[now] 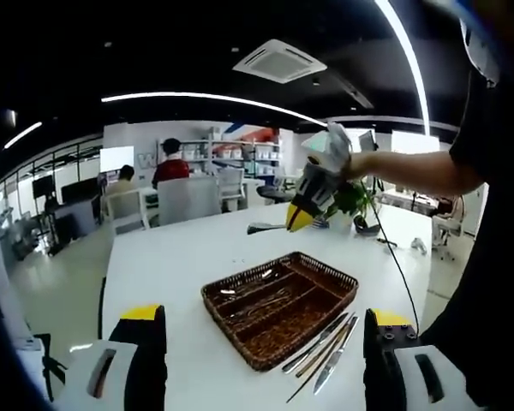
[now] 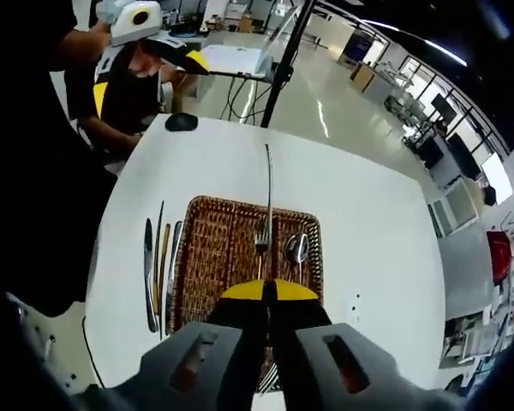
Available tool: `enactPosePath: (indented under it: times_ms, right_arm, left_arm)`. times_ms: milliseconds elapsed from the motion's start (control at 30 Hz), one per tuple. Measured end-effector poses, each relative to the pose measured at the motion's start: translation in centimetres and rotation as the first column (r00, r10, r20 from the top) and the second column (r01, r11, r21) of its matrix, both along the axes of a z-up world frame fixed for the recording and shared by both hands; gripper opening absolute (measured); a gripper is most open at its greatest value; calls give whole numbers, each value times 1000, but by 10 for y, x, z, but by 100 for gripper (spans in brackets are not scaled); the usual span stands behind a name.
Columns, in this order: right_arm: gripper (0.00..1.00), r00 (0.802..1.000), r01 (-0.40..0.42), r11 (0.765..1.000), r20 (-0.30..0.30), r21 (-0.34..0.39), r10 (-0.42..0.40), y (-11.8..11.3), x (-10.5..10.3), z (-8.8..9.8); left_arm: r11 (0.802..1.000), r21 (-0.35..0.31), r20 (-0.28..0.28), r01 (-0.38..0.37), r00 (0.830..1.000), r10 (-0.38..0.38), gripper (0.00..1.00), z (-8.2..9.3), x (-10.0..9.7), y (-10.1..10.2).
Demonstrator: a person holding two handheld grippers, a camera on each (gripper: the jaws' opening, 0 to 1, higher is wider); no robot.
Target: Arrange the knives, forks, and spoons in their matching storage slots by inserting each utensil handle-first until every utensil is classified and aligned in the correct compartment
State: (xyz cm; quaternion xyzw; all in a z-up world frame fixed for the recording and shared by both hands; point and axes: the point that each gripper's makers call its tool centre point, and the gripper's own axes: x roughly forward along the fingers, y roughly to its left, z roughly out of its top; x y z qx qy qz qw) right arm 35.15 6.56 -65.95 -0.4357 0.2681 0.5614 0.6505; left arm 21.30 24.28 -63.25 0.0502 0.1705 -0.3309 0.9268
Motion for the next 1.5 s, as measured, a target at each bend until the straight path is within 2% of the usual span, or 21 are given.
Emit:
enactPosePath:
  times_ms: [333,967,1300,1500]
  right_arm:
    - [0,998,23,1000,-63,-19,-24,4,6,-27]
    - [0,977,56,997,-204,-58,-67,8,3,-101]
    - [0,969,63,993,-231,-102,-85,3,7,-137]
    - [0,965,65,991,-245,-113,-91,5,7,-150]
  left_arm:
    - [1000,2,-11,-6,1000,6,100,-5,3,8]
    - [999,23,-37,-30,999,30,100,-14,2,24]
    - [999,25,-46,-35,998,36,100,-16,2,27]
    - [999,24,-52,-39,998,40,100,-17,2,28]
